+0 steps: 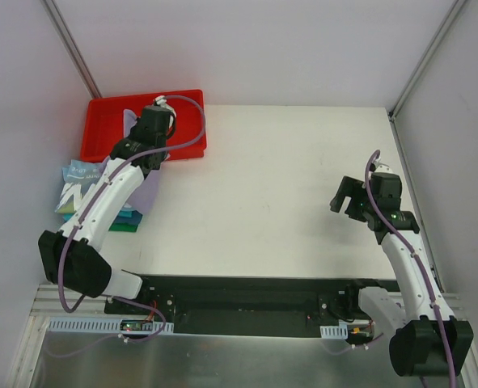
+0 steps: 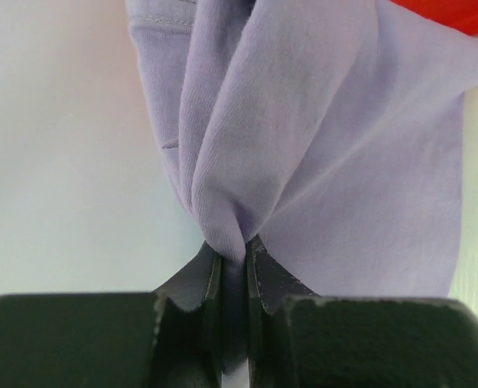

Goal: Fold and stack the t-shirts
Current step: Put the neatly folded tshirt into the corner of the board with the left arm

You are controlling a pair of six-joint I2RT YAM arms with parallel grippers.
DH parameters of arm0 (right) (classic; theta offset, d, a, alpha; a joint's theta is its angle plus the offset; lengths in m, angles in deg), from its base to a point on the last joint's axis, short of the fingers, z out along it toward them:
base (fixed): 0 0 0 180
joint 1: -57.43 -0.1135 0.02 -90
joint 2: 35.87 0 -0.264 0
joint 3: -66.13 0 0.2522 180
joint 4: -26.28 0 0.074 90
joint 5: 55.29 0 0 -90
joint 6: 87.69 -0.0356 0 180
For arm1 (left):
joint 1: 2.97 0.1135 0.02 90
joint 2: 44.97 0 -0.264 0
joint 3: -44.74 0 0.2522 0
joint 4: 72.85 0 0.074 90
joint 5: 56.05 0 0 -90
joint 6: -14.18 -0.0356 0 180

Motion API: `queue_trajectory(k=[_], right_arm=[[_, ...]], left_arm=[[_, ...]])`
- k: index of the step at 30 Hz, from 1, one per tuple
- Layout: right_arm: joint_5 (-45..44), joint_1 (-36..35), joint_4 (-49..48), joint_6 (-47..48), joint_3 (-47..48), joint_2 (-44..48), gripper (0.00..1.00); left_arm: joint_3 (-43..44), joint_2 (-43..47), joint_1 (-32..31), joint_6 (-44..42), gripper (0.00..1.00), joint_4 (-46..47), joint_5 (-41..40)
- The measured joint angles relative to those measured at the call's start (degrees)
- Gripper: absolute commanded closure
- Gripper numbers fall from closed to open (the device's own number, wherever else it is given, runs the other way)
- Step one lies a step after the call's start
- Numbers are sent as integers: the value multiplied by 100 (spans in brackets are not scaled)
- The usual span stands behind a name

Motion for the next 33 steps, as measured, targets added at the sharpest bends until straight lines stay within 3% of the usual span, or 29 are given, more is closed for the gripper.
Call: queue_trajectory(k=[18, 33], right_arm=[[-90, 22, 2, -2, 0, -166, 4], [-304, 31, 9, 0, 0, -289, 4]], left_arm=[[205, 616, 138, 358, 100, -17, 35], [48, 39, 2297, 800, 100, 4, 1139]])
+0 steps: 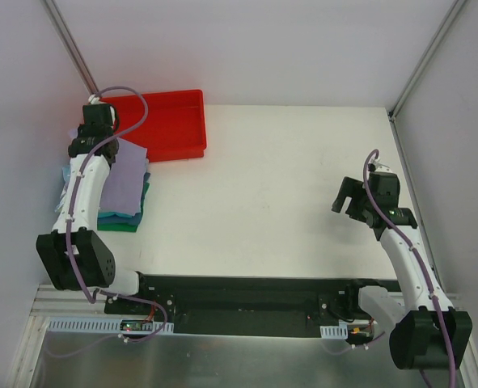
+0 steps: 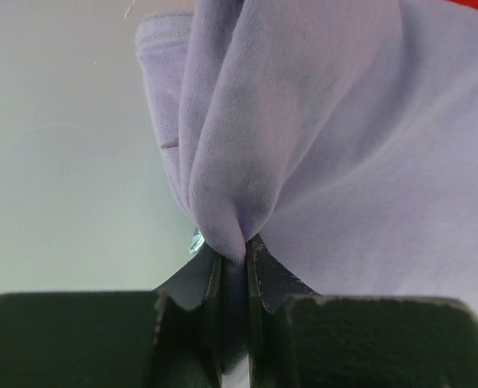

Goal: Fold and stack the t-shirts
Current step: Put the neatly folded tshirt into the corner of the board with the left arm

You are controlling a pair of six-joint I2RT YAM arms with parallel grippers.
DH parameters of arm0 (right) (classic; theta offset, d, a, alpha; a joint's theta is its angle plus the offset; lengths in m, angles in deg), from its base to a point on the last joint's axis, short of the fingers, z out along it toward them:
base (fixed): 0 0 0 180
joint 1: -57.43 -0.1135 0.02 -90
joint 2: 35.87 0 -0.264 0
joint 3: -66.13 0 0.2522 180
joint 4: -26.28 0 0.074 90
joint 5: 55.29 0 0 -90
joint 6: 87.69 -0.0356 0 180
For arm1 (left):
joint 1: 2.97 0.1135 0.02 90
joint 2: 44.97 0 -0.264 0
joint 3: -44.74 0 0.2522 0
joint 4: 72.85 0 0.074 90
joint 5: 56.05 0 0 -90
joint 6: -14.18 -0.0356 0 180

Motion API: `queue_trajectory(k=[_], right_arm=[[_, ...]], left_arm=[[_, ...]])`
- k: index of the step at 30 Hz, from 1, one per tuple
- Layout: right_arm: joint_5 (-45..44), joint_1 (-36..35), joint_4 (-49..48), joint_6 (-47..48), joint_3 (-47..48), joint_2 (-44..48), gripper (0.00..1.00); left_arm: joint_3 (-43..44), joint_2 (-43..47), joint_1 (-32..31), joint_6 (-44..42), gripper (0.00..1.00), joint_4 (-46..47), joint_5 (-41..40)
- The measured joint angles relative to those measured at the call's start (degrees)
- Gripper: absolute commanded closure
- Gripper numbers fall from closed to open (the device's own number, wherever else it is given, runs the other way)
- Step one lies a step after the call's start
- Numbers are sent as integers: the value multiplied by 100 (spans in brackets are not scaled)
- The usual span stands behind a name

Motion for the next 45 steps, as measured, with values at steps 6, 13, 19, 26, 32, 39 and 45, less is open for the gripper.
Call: queue_trajectory(k=[6, 13, 19, 26, 32, 39, 45], right_arm=[[-70, 11, 7, 2, 0, -66, 4], [-299, 33, 153, 9, 2, -79, 4], [-391, 37, 302, 44, 35, -131, 4], [-520, 44, 511, 160, 264, -199, 4], [-575, 55, 564, 179, 269, 17, 4], [-575, 66, 553, 101, 269, 142, 4], [-321, 68, 400, 52, 232, 391, 4]], left_arm=[[-35, -356, 509, 105, 100, 214, 85], [-85, -881, 616, -7, 100, 326, 42], [-66, -984, 898, -15, 77, 385, 42], [153, -1294, 1296, 133, 1, 348, 55], [715, -1187, 1338, 726, 1, 212, 553], [748, -142, 1217, 2194, 1, 22, 2433], [-601, 1722, -568, 3368, 1, 876, 3274]])
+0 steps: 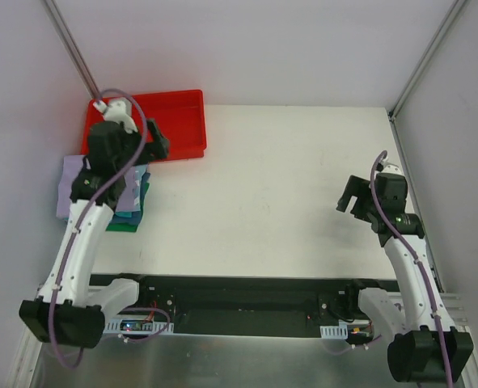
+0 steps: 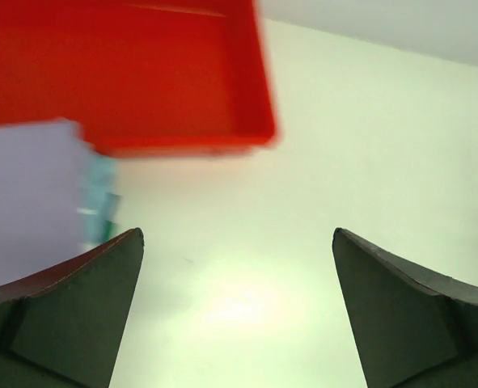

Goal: Fold and stack the t-shirts
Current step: Put the neatly folded tshirt into the corner of the board with the left arm

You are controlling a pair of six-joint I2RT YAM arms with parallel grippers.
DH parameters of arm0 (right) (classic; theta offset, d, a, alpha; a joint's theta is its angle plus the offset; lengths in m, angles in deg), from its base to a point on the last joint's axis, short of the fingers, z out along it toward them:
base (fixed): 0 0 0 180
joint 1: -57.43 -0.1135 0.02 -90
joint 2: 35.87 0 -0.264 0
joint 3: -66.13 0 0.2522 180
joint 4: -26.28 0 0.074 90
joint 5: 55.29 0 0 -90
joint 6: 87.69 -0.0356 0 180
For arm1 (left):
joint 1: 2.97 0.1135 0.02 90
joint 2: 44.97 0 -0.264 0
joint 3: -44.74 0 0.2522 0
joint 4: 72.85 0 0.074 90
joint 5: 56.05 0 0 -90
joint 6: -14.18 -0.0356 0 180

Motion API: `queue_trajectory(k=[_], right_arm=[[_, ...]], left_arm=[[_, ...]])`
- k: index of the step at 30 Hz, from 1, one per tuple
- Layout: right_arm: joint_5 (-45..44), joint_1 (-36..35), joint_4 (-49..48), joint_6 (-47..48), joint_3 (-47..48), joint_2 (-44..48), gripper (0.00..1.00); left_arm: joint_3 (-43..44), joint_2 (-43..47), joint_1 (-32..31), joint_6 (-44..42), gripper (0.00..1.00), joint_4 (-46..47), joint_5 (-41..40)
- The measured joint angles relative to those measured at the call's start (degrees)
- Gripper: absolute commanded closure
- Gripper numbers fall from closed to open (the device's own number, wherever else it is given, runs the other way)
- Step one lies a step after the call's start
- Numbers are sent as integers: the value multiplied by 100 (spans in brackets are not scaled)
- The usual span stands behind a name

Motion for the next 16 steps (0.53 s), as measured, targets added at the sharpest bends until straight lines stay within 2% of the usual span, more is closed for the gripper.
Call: queue_trajectory(k=[3, 6, 11, 16], right_arm=[[356, 2, -291, -13, -168, 308, 4], [643, 2, -638, -48, -452, 647, 4], [861, 2, -1145, -282, -994, 1108, 4], [933, 2, -1464, -535, -1303, 1353, 4]], left_arm=[[-1202, 654, -1080, 422, 1, 577, 216], [-2304, 848, -1681, 815, 1, 822, 131], [-3353, 789, -1803, 1257, 1, 828, -210], [-3491, 828, -1805, 1403, 1, 925, -378]])
